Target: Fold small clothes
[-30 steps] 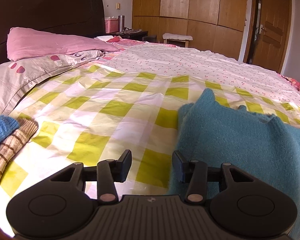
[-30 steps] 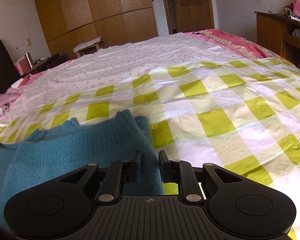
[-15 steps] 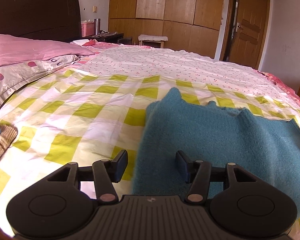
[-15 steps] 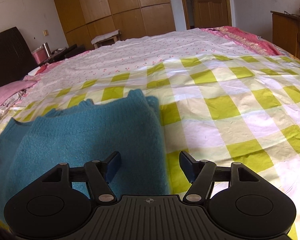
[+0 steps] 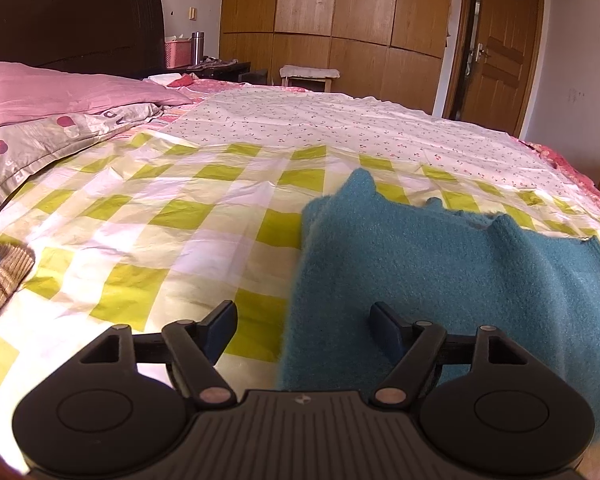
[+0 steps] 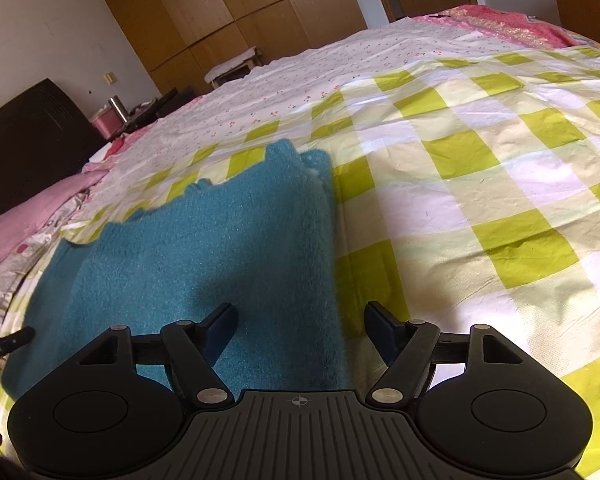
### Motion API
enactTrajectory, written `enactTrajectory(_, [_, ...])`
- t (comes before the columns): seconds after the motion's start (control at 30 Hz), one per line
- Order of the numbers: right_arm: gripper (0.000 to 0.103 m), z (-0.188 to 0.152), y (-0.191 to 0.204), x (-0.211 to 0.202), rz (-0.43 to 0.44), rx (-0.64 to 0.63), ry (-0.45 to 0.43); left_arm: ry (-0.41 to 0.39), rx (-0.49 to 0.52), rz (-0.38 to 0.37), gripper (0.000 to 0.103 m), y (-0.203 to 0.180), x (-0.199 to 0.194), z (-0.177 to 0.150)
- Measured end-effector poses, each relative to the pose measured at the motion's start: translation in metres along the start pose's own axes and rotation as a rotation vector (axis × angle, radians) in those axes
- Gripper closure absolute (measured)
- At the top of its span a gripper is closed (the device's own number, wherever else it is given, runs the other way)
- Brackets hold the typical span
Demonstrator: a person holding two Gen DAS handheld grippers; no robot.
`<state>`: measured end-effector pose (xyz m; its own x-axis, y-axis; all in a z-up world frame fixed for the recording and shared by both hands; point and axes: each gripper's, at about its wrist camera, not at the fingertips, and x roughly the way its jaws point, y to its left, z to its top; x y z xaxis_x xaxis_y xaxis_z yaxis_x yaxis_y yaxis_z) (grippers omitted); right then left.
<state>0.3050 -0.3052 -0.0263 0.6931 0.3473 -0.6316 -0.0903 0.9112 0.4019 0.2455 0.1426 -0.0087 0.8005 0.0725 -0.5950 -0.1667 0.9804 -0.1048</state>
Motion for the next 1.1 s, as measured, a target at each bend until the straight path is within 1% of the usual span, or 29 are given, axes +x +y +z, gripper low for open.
enactTrajectory(0.07, [0.03, -0.001, -0.001, -0.001, 0.044, 0.007, 0.021, 0.0, 0.01, -0.007, 0.024, 0.001, -0.002, 0.0])
enactTrajectory(0.13, [0.03, -0.004, 0.001, 0.002, 0.058, -0.014, 0.037, 0.01, 0.001, -0.016, 0.023, 0.002, 0.001, -0.001])
enactTrajectory(0.17, [0.029, -0.005, 0.003, 0.004, 0.057, -0.015, 0.036, 0.02, -0.012, -0.023, 0.021, 0.003, 0.004, -0.001])
enactTrajectory(0.23, [0.028, -0.005, 0.006, 0.008, 0.074, -0.001, 0.028, 0.062, -0.053, -0.053, 0.021, 0.005, 0.014, -0.002])
enactTrajectory(0.3, [0.028, -0.003, 0.01, 0.013, 0.082, 0.014, 0.031, 0.089, -0.115, -0.088, 0.021, 0.009, 0.022, -0.003])
enactTrajectory(0.33, [0.028, -0.003, 0.012, 0.016, 0.079, 0.013, 0.028, 0.104, -0.145, -0.113, 0.024, 0.012, 0.025, -0.003])
enactTrajectory(0.37, [0.03, -0.003, 0.013, 0.017, 0.074, 0.018, 0.027, 0.116, -0.172, -0.14, 0.034, 0.014, 0.027, -0.004])
enactTrajectory(0.4, [0.031, -0.003, 0.013, 0.018, 0.071, 0.026, 0.028, 0.126, -0.197, -0.177, 0.04, 0.016, 0.028, -0.006])
enactTrajectory(0.43, [0.036, -0.004, 0.013, 0.017, 0.076, 0.029, 0.032, 0.128, -0.208, -0.207, 0.052, 0.016, 0.028, -0.006])
enactTrajectory(0.47, [0.044, -0.004, 0.012, 0.015, 0.08, 0.034, 0.035, 0.127, -0.209, -0.216, 0.053, 0.015, 0.026, -0.007])
enactTrajectory(0.5, [0.048, -0.004, 0.011, 0.013, 0.084, 0.039, 0.039, 0.125, -0.194, -0.211, 0.054, 0.012, 0.024, -0.007])
enactTrajectory(0.53, [0.056, -0.005, 0.009, 0.011, 0.09, 0.048, 0.043, 0.122, -0.177, -0.208, 0.055, 0.01, 0.022, -0.007])
enactTrajectory(0.57, [0.062, -0.005, 0.007, 0.008, 0.097, 0.06, 0.047, 0.122, -0.167, -0.208, 0.057, 0.008, 0.021, -0.007])
enactTrajectory(0.67, [0.068, -0.006, 0.005, 0.001, 0.101, 0.068, 0.055, 0.134, -0.173, -0.23, 0.06, 0.009, 0.013, -0.007])
enactTrajectory(0.8, [0.071, -0.01, 0.007, -0.015, 0.1, 0.044, 0.077, 0.154, -0.155, -0.252, 0.06, 0.012, -0.005, -0.016])
enactTrajectory(0.97, [0.071, -0.028, 0.006, -0.044, 0.107, 0.024, 0.133, 0.179, -0.147, -0.271, 0.06, 0.015, -0.042, -0.04])
enactTrajectory(1.03, [0.07, -0.039, 0.01, -0.058, 0.078, -0.006, 0.164, 0.19, -0.137, -0.271, 0.06, 0.015, -0.058, -0.051])
enactTrajectory(1.1, [0.065, -0.048, 0.015, -0.07, 0.032, -0.038, 0.159, 0.187, -0.129, -0.254, 0.059, 0.015, -0.071, -0.061])
